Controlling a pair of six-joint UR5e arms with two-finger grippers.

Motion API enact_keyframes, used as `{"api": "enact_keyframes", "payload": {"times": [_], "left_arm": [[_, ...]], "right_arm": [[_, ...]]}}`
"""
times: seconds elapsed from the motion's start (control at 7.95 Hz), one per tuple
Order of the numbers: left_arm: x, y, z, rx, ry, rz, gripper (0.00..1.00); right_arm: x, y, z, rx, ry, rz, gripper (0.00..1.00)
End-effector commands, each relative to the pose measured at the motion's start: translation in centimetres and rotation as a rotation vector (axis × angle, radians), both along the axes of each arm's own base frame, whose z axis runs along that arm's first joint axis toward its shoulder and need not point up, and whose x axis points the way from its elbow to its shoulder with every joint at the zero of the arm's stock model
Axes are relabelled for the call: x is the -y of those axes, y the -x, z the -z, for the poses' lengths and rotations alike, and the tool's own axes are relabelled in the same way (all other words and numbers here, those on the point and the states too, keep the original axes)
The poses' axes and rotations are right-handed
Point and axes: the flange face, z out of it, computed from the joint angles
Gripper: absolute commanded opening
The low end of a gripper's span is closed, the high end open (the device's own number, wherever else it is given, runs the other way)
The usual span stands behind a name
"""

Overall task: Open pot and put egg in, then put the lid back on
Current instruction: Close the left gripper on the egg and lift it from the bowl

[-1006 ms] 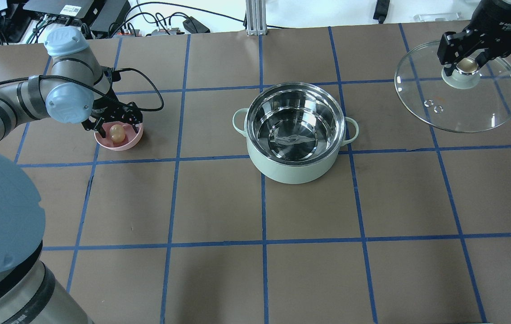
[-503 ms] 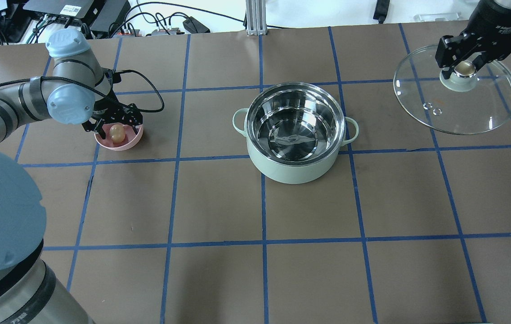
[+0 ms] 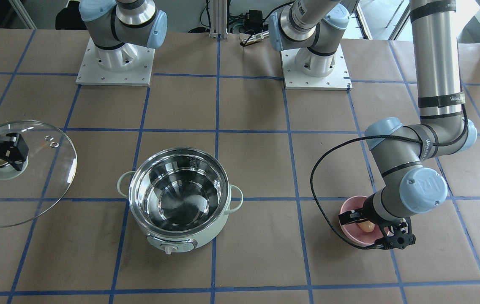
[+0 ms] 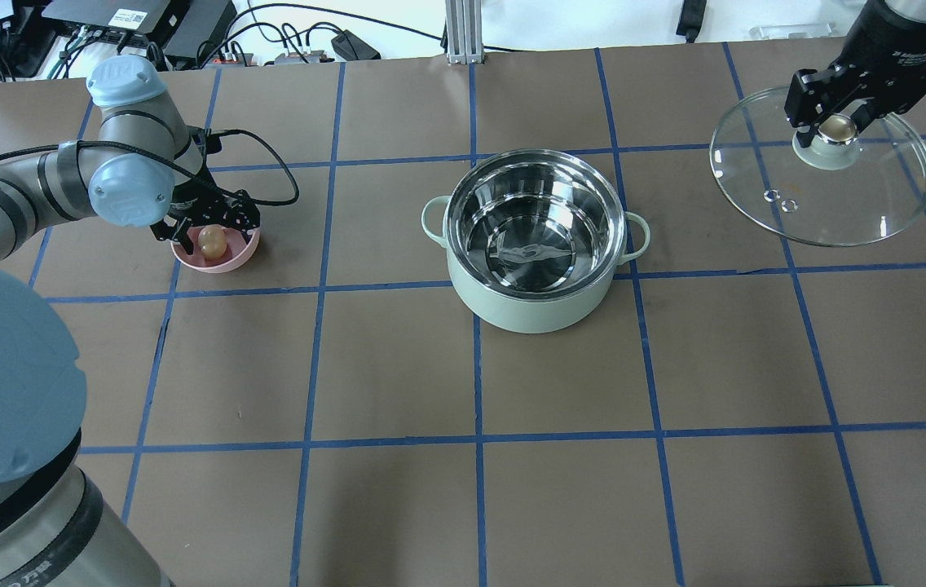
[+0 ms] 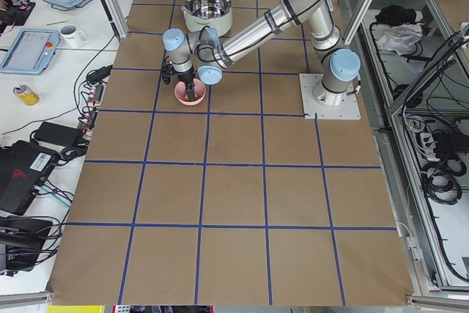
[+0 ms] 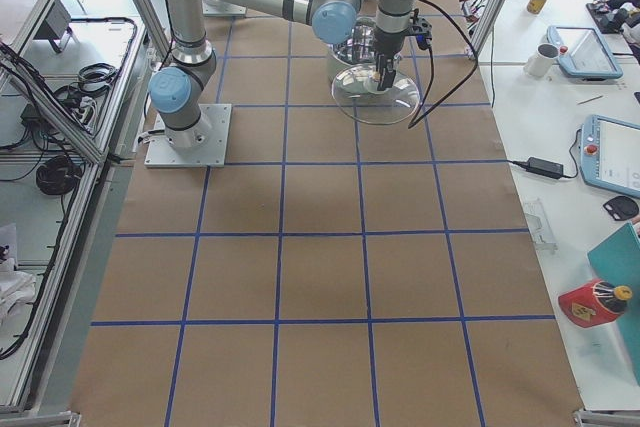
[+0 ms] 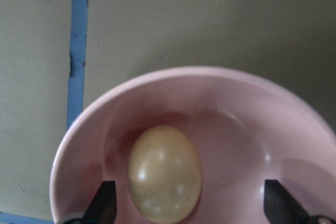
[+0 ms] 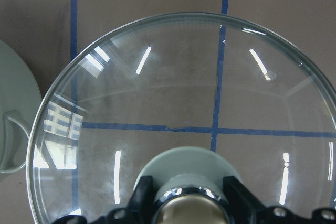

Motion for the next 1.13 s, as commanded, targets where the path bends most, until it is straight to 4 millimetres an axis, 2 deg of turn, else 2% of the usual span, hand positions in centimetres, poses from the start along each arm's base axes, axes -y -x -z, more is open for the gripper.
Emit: {"api": "enact_keyframes", "payload": {"times": [0.0, 0.38, 0.63, 1.01], "left_arm": [[0.1, 0.0, 0.8, -0.001, -0.005, 0.000, 0.90], [0.2, -0.1, 0.7, 0.001, -0.001, 0.002, 0.87], [0.1, -0.1, 0.4, 0.004, 0.003, 0.002, 0.53], [0.2, -0.1, -0.5, 0.007, 0.017, -0.001, 0.24]], "right_arm": [[0.1, 0.0, 0.2, 0.001, -0.004, -0.001, 0.00], [-0.1, 0.1, -0.1, 0.001, 0.001, -0.023, 0.00], [-0.1, 0.0, -0.2, 0.001, 0.001, -0.027, 0.00], [0.1, 0.1, 0.2, 0.005, -0.004, -0.028, 0.00]]}}
